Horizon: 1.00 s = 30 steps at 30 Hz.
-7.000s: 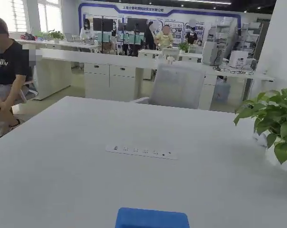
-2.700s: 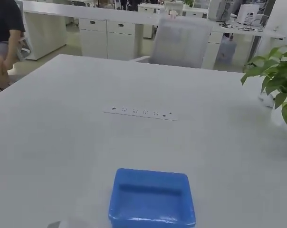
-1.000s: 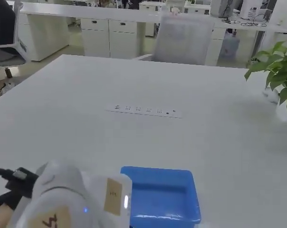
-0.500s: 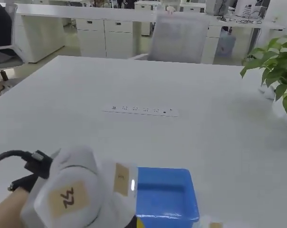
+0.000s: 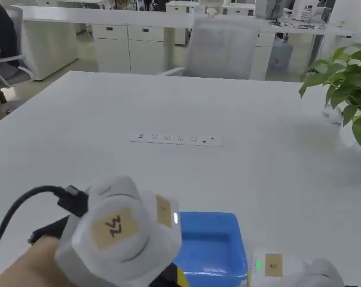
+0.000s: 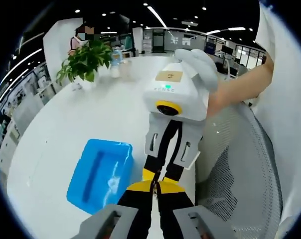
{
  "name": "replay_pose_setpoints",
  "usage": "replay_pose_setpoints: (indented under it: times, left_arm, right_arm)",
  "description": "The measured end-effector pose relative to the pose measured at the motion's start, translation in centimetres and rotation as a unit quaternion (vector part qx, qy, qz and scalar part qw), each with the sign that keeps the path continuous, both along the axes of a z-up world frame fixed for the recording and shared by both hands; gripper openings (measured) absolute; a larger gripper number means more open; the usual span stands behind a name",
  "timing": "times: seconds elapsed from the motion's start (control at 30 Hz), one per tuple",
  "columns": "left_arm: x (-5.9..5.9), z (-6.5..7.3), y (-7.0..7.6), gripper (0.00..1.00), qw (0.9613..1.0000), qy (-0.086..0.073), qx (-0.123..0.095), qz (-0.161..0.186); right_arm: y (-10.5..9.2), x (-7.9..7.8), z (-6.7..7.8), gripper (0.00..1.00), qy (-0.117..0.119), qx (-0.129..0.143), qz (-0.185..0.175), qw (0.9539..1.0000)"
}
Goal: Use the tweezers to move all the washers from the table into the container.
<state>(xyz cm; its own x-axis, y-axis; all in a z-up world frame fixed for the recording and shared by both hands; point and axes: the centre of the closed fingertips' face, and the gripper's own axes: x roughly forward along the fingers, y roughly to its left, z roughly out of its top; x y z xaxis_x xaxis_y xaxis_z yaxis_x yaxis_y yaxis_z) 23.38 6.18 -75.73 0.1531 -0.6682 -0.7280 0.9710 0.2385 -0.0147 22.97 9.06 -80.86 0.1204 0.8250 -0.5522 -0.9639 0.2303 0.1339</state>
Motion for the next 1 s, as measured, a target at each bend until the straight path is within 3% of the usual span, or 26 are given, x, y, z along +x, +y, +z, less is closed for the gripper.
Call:
replay_pose_setpoints:
  times: [0.13, 0.17, 0.2, 0.27, 0.3, 0.37, 0.4, 0.57, 0.67, 0.73, 0.83, 0.87, 0.9, 0.97, 1.0]
  left_arm:
    - [0.5, 0.6, 1.0, 0.00, 0.9954, -0.005, -0.045, 0.085]
    - [0.8, 0.9, 1.6, 0.00, 0.9909, -0.011, -0.067, 0.117]
    - [0.9, 1.1, 2.1, 0.00, 0.9862, -0.010, -0.082, 0.143]
    - [0.7, 1.6, 3.2, 0.00, 0.9721, -0.001, -0.127, 0.197]
    - [0.5, 1.7, 4.1, 0.00, 0.9621, 0.000, -0.150, 0.227]
    - [0.2, 1.6, 5.3, 0.01, 0.9497, 0.003, -0.171, 0.262]
    - [-0.1, 1.4, 6.2, 0.02, 0.9438, -0.002, -0.176, 0.279]
    - [-0.9, 1.4, 8.4, 0.16, 0.9235, -0.033, -0.184, 0.335]
    - [-1.0, 1.4, 8.5, 0.29, 0.9141, -0.062, -0.192, 0.352]
    - [-1.1, 1.3, 8.1, 0.37, 0.9092, -0.066, -0.199, 0.360]
    - [-1.1, 1.1, 7.9, 0.50, 0.9057, -0.078, -0.198, 0.367]
    - [-0.9, 0.9, 8.5, 0.55, 0.9055, -0.088, -0.195, 0.366]
    - [-0.4, 1.0, 9.1, 0.59, 0.9014, -0.106, -0.192, 0.373]
    - [0.2, 1.4, 10.0, 0.70, 0.8904, -0.124, -0.204, 0.388]
    - [0.3, 1.8, 9.8, 0.75, 0.8864, -0.126, -0.211, 0.393]
  right_arm:
    - [-0.3, 0.3, -0.1, 0.03, -0.002, -0.009, -0.014, 0.9999]
    - [-0.4, 0.4, -0.1, 0.03, 0.005, -0.006, -0.023, 0.9997]
    - [-0.5, 0.5, -0.1, 0.03, 0.012, -0.003, -0.034, 0.9993]
    - [-0.8, 0.8, -0.1, 0.02, 0.031, 0.005, -0.057, 0.9979]
    - [-1.0, 1.0, -0.1, 0.02, 0.043, 0.010, -0.072, 0.9964]
    - [-1.3, 1.1, -0.1, 0.02, 0.055, 0.017, -0.083, 0.9948]
    - [-1.5, 1.3, -0.2, 0.02, 0.061, 0.021, -0.093, 0.9936]
    - [-1.7, 1.4, -0.2, 0.02, 0.083, 0.037, -0.111, 0.9897]
    - [-1.7, 1.3, -0.3, 0.02, 0.103, 0.047, -0.122, 0.9860]
    - [-1.7, 1.3, -0.3, 0.02, 0.109, 0.048, -0.128, 0.9845]
    - [-1.7, 1.2, 0.1, 0.03, 0.114, 0.052, -0.132, 0.9833]
    - [-1.7, 1.2, 0.3, 0.03, 0.115, 0.055, -0.134, 0.9827]
    - [-1.7, 1.2, 0.7, 0.03, 0.118, 0.060, -0.136, 0.9817]
    - [-1.7, 1.3, 1.2, 0.03, 0.120, 0.066, -0.141, 0.9805]
    - [-1.8, 1.3, 1.5, 0.03, 0.119, 0.067, -0.142, 0.9804]
